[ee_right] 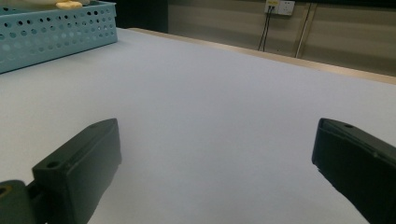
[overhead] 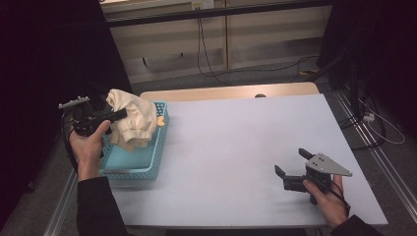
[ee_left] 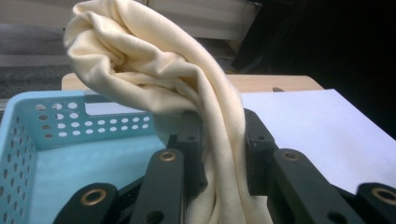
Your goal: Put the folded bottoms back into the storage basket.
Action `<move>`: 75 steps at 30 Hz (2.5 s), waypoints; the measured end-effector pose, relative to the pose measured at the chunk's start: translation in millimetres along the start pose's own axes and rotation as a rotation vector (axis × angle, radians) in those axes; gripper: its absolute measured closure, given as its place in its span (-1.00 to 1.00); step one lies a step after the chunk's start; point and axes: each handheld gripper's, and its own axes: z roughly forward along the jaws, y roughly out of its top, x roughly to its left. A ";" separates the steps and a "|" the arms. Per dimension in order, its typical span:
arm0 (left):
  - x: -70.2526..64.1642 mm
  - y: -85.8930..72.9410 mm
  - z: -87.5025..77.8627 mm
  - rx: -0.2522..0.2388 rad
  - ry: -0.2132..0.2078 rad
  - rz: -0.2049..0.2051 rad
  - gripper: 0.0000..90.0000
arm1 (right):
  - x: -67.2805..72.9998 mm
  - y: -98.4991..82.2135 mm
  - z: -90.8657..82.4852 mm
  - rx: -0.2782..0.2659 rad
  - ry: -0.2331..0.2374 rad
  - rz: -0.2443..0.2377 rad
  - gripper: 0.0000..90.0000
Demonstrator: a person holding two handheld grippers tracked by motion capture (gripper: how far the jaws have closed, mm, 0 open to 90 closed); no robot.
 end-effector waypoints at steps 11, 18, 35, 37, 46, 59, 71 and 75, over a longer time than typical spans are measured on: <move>13.4 -10.5 12.2 0.036 -0.028 -0.034 0.63 | 0.0 0.0 0.0 0.000 0.000 -0.001 -0.98; 20.1 -16.0 18.4 0.064 -0.039 -0.049 0.63 | 0.0 -0.1 0.1 0.001 0.000 -0.001 -0.98; 23.2 -23.6 32.7 0.104 -0.055 -0.047 0.63 | 0.1 -0.1 0.1 0.002 0.000 -0.002 -0.98; 23.4 -25.0 35.8 0.116 -0.054 -0.051 0.63 | 0.0 -0.1 0.1 0.001 0.000 -0.002 -0.98; 26.8 -31.9 45.3 0.155 -0.051 -0.059 0.62 | -0.1 -0.2 0.4 0.002 0.000 -0.001 -0.98; 27.4 -35.4 50.7 0.190 0.013 -0.031 0.61 | -0.1 -0.2 0.6 0.003 0.002 -0.003 -0.98; 32.2 -39.5 51.3 0.209 0.032 -0.049 0.60 | -0.1 -0.1 0.3 0.003 0.001 -0.002 -0.98; 33.6 -40.7 52.1 0.219 0.046 -0.042 0.60 | -0.1 -0.1 0.1 0.002 0.001 -0.002 -0.98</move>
